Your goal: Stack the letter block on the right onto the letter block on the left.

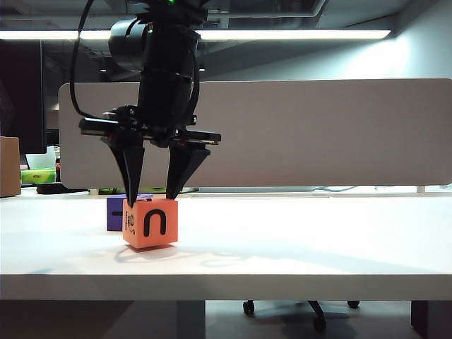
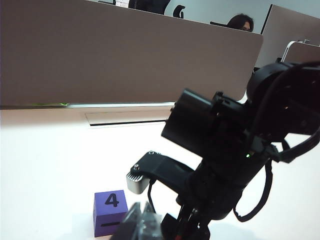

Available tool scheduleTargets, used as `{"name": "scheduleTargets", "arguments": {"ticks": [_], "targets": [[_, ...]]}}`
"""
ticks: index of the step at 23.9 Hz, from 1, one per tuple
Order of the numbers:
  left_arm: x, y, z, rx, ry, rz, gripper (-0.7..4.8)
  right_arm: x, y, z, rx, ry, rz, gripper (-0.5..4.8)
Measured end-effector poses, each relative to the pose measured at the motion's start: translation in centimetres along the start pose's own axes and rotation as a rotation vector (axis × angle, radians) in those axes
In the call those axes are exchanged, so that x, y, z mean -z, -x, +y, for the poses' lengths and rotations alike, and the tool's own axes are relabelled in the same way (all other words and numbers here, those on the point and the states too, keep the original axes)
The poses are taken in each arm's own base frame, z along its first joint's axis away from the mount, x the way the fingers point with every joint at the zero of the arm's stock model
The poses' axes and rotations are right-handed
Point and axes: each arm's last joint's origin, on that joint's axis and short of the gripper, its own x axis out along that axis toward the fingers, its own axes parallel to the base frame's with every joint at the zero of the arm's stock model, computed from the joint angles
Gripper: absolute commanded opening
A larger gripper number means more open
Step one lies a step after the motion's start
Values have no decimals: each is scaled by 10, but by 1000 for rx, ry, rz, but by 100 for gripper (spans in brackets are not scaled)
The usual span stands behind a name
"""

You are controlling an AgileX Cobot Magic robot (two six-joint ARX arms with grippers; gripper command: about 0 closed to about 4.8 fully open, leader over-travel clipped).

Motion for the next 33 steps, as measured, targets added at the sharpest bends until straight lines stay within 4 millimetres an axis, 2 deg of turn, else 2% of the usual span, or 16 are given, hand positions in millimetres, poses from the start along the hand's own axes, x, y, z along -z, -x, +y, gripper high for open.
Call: {"name": "scheduleTargets", "arguments": {"ticks": [7, 10, 13, 15, 23, 33], "targets": [[0, 0, 0, 0, 0, 0, -5, -1, 2, 0, -1, 6, -10, 251], [0, 0, 0, 0, 0, 0, -5, -8, 16, -7, 2, -4, -56, 251], [0, 0, 0, 0, 0, 0, -5, -21, 45, -23, 11, -39, -178, 251], [0, 0, 0, 0, 0, 0, -5, -24, 50, -32, 16, -57, -199, 251], [0, 0, 0, 0, 0, 0, -5, -25, 51, -62, 31, -70, -198, 251], [0, 0, 0, 0, 0, 0, -5, -39, 61, -63, -7, -42, -345, 252]]}}
